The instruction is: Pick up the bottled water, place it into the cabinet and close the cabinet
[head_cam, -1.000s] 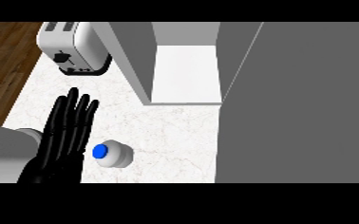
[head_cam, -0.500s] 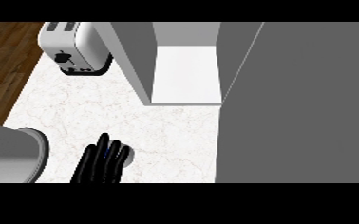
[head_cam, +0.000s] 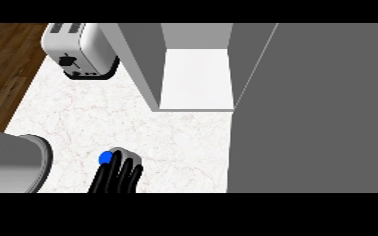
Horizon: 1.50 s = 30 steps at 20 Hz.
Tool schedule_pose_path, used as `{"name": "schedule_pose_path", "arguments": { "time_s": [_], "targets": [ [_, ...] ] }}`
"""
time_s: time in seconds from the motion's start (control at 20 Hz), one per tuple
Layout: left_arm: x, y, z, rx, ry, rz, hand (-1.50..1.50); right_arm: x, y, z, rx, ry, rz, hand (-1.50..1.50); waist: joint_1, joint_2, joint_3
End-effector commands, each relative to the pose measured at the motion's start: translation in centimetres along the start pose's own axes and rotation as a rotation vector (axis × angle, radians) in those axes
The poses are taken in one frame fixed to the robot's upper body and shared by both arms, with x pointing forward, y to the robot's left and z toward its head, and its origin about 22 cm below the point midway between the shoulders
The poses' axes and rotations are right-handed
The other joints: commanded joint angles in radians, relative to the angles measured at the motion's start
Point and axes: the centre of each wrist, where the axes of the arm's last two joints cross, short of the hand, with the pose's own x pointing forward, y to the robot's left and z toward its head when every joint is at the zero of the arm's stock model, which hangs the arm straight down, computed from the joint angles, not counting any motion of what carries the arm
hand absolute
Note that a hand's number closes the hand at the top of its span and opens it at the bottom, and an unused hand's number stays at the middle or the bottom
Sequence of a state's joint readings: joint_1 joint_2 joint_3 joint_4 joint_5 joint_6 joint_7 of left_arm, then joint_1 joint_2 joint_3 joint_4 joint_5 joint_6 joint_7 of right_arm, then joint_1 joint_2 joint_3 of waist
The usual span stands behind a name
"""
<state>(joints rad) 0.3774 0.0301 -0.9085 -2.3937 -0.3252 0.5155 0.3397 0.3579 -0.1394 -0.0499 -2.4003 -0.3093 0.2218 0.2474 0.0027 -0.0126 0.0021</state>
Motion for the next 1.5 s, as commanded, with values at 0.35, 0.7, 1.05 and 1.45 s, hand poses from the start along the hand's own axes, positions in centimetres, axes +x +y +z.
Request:
{"name": "schedule_pose_path", "arguments": {
  "time_s": [0.35, 0.7, 1.05, 1.45],
  "targets": [
    [2.8, -0.2, 2.6, 0.048, -0.053, -0.016, -1.50, 3.2, 1.0, 2.4, 0.031, -0.051, -0.083, -1.50, -0.002, -0.003, 0.000],
    [1.4, 0.1, 1.9, 0.166, -0.089, -0.070, -1.50, 3.4, 0.4, 2.1, 0.025, -0.059, -0.080, -1.50, 0.002, 0.002, -0.001],
    [1.7, 2.2, 2.7, 0.233, -0.067, -0.105, -1.50, 4.1, 0.1, 3.2, 0.029, -0.062, -0.065, -1.50, 0.000, 0.000, -0.003],
    [-1.2, 5.1, 1.5, 0.269, 0.032, -0.185, -1.50, 3.7, -0.4, 3.9, 0.020, -0.076, -0.081, -1.50, -0.017, 0.007, -0.005]
  ]
}}
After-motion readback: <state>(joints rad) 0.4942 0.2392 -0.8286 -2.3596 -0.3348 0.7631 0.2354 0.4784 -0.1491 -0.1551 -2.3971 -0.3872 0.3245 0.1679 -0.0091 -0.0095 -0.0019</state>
